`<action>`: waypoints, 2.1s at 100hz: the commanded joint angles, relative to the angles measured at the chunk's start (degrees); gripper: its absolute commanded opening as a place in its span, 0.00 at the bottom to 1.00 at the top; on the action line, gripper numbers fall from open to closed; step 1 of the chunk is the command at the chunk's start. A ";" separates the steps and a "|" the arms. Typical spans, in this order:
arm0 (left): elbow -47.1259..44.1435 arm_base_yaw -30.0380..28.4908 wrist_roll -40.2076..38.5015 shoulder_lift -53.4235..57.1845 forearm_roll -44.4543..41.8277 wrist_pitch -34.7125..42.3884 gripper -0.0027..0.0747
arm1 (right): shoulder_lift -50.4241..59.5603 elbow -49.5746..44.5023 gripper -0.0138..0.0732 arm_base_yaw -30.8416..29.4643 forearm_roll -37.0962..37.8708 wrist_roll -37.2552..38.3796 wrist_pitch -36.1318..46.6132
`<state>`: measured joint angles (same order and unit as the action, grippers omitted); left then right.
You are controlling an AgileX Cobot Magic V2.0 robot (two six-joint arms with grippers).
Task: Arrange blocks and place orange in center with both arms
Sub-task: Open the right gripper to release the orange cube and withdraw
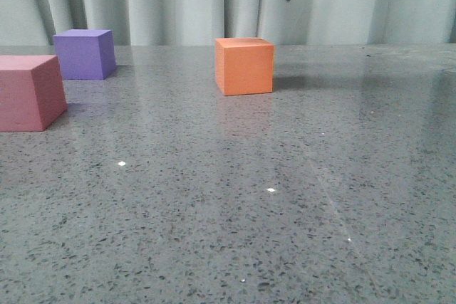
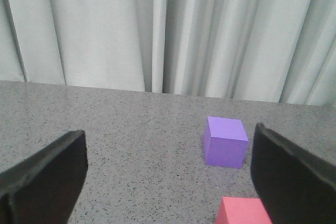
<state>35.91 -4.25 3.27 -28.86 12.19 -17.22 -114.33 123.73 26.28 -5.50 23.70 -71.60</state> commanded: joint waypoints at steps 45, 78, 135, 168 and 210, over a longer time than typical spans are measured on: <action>1.77 0.24 0.22 -0.60 0.24 5.01 0.81 | 14.49 -6.79 0.85 0.76 -0.31 -6.77 -2.45; 1.77 0.24 0.22 -0.81 0.24 5.46 0.81 | 26.94 -26.59 0.85 1.80 0.26 -7.79 9.33; 3.90 0.24 0.68 -3.57 1.91 2.70 0.83 | 47.30 -54.58 0.85 1.80 1.19 -8.17 21.35; 14.10 1.03 5.07 -15.11 2.21 -3.49 0.93 | 54.54 -58.05 0.85 1.80 2.25 -8.17 23.36; 32.21 12.88 15.07 -34.18 2.21 -8.86 0.93 | 64.87 -71.78 0.85 1.80 2.67 -8.17 30.96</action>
<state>62.52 6.25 16.34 -59.95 13.54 -28.95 -50.74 52.45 28.31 -3.47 16.16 -45.35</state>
